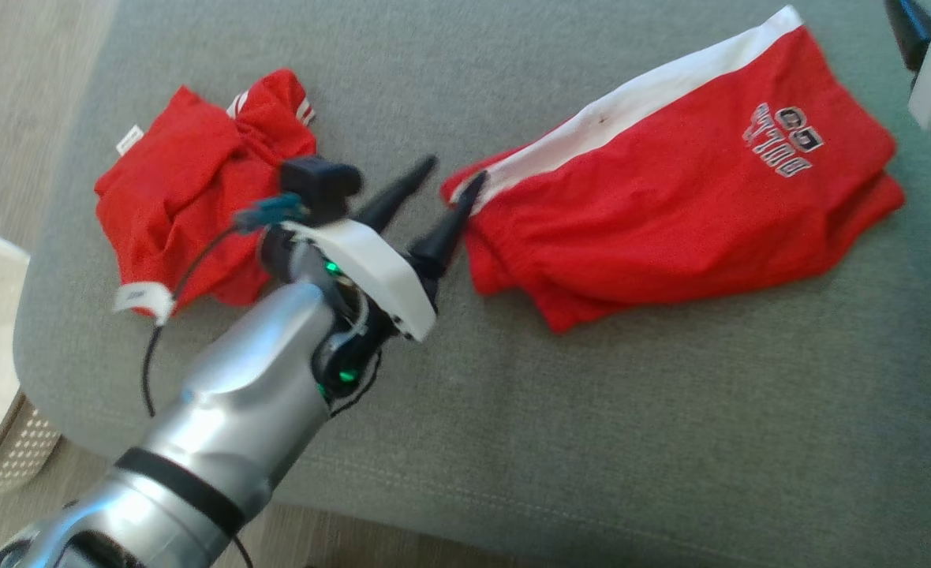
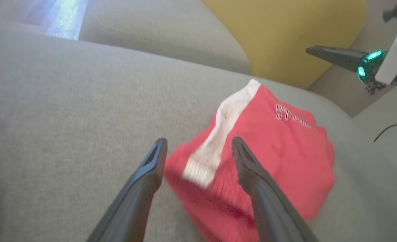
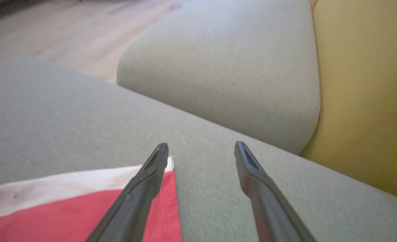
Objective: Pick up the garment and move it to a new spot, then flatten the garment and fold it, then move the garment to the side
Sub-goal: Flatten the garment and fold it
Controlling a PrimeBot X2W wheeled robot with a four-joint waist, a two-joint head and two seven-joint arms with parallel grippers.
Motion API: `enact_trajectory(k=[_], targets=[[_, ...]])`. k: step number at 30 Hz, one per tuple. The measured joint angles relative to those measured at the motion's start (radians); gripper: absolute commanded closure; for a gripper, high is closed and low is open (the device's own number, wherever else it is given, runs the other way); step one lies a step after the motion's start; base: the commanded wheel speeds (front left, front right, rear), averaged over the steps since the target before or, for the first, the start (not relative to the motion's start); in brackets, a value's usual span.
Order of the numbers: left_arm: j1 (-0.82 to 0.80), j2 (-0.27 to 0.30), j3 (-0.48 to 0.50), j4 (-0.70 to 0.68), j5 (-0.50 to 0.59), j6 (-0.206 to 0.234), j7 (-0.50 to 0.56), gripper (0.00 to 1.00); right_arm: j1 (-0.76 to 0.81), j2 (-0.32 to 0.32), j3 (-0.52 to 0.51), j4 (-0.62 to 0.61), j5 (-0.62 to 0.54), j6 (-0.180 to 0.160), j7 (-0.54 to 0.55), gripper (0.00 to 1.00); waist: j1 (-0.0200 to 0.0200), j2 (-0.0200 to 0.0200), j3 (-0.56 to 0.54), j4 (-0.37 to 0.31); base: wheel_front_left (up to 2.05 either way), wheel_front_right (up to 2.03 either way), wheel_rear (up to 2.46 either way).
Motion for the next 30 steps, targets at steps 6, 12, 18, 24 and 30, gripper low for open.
enact_trajectory(k=[6, 12, 18, 24, 30], targets=[[0.127, -0.001, 0.205, -0.103, 0.081, 0.058, -0.001, 0.0, 0.072, 0.066, -0.099, 0.027, -0.018, 0.0, -0.203, 0.0, 0.0, 0.0, -0.065, -0.034, 0.0, 0.0, 0.0], [0.28, -0.014, 0.399, -0.216, 0.207, 0.099, -0.001, 0.0, 0.22, 0.122, -0.157, -0.012, -0.077, 0.0, -0.347, 0.0, -0.0001, 0.0, -0.131, -0.078, 0.0, 0.0, 0.0], [0.417, -0.047, 0.528, -0.279, 0.303, 0.101, -0.001, 0.0, 0.355, 0.191, -0.247, -0.081, -0.116, 0.0, -0.407, 0.0, -0.0001, 0.0, -0.181, -0.121, 0.0, 0.0, 0.0], [0.569, -0.095, 0.632, -0.303, 0.389, 0.071, -0.001, 0.0, 0.55, 0.249, -0.363, -0.178, -0.245, 0.0, -0.43, 0.0, -0.0001, 0.0, -0.233, -0.163, 0.0, 0.0, 0.0], [0.668, -0.106, 0.69, -0.337, 0.459, 0.049, -0.001, 0.0, 0.723, 0.332, -0.476, -0.263, -0.36, 0.0, -0.431, 0.0, -0.0001, 0.0, -0.271, -0.184, 0.0, 0.0, 0.0]])
